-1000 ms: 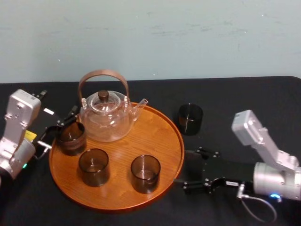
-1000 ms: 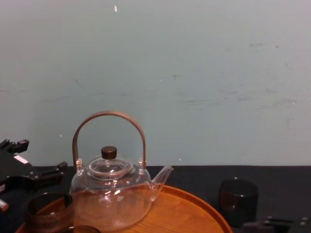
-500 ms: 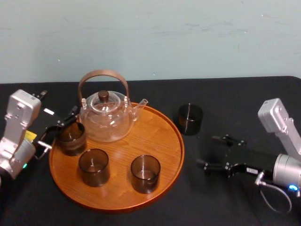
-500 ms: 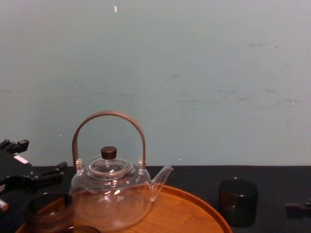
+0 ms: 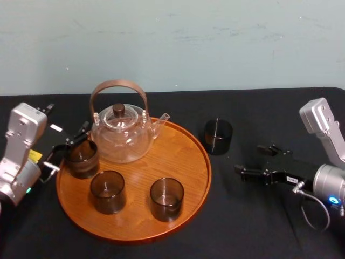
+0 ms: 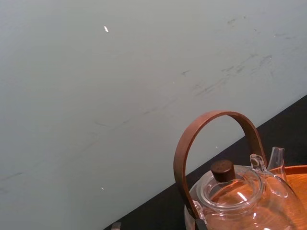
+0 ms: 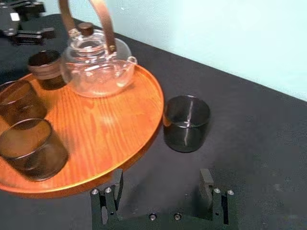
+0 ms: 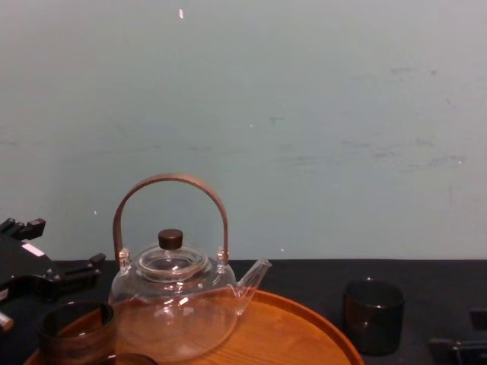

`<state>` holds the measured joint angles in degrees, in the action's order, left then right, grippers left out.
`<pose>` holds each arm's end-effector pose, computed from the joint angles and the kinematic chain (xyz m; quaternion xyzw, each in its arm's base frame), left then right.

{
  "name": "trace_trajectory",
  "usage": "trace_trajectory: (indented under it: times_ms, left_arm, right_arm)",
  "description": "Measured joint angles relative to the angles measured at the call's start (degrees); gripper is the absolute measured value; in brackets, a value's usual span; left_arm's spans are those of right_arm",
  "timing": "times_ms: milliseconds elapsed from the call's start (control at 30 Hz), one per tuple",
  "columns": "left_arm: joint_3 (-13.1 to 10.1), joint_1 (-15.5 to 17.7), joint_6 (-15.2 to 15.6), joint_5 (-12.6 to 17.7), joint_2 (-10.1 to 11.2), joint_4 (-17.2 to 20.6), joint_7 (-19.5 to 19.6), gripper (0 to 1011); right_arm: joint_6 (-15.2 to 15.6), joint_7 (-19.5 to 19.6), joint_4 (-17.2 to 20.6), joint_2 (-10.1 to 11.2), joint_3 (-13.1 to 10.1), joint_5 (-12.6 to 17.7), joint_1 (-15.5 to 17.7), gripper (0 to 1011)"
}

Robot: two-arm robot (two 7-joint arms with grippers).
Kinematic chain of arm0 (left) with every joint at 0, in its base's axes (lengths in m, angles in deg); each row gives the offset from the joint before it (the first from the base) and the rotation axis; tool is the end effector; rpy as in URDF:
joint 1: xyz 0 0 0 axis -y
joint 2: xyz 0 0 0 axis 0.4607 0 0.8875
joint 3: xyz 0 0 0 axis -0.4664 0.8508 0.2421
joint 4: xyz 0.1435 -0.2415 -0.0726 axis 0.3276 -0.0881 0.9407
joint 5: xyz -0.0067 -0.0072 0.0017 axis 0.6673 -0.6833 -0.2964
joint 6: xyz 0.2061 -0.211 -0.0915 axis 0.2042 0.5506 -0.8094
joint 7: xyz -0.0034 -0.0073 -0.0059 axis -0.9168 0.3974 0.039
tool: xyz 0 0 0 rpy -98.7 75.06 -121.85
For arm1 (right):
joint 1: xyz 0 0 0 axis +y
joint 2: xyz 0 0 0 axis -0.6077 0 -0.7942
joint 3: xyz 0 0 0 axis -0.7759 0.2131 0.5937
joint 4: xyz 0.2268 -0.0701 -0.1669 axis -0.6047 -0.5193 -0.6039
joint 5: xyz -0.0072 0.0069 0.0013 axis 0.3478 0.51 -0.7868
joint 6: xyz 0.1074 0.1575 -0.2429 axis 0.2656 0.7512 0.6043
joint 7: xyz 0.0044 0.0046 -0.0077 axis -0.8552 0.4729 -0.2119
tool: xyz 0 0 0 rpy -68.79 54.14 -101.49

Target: Pick up the glass from the table and place it on the tray.

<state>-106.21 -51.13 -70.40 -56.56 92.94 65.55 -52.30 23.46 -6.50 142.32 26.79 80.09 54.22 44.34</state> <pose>0.3581 0.0826 -0.3021 0.1414 -0.1325 0.5800 0.7912 0.3447 -0.0891 -0.2620 -0.1844 0.0911 -0.4034 0.8916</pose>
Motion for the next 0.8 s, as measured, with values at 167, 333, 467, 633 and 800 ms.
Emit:
trace_trajectory:
  times_ms: [167,333,467,633,800]
  left_arm:
    - [0.0,0.0,0.0,0.0,0.0,0.0,0.0,1002]
    - [0.0,0.0,0.0,0.0,0.0,0.0,0.0,1001]
    - [0.0,0.0,0.0,0.0,0.0,0.0,0.0,1001]
    - [0.0,0.0,0.0,0.0,0.0,0.0,0.0,1001]
    - [0.0,0.0,0.0,0.0,0.0,0.0,0.0,1001]
  right_arm:
    - [1.1,0.7,-1.5,-1.4,0.1,-0.5,-1.4,1002]
    - [1.8,1.4,-3.0,-2.9,0.5,-1.5,-2.9,1002]
    - [2.1,2.0,-4.6,-4.4,0.9,-2.6,-4.5,1002]
    - [2.6,3.3,-6.7,-6.4,1.1,-4.2,-6.2,1002]
    - [2.7,4.4,-8.0,-7.9,1.2,-5.8,-7.3,1002]
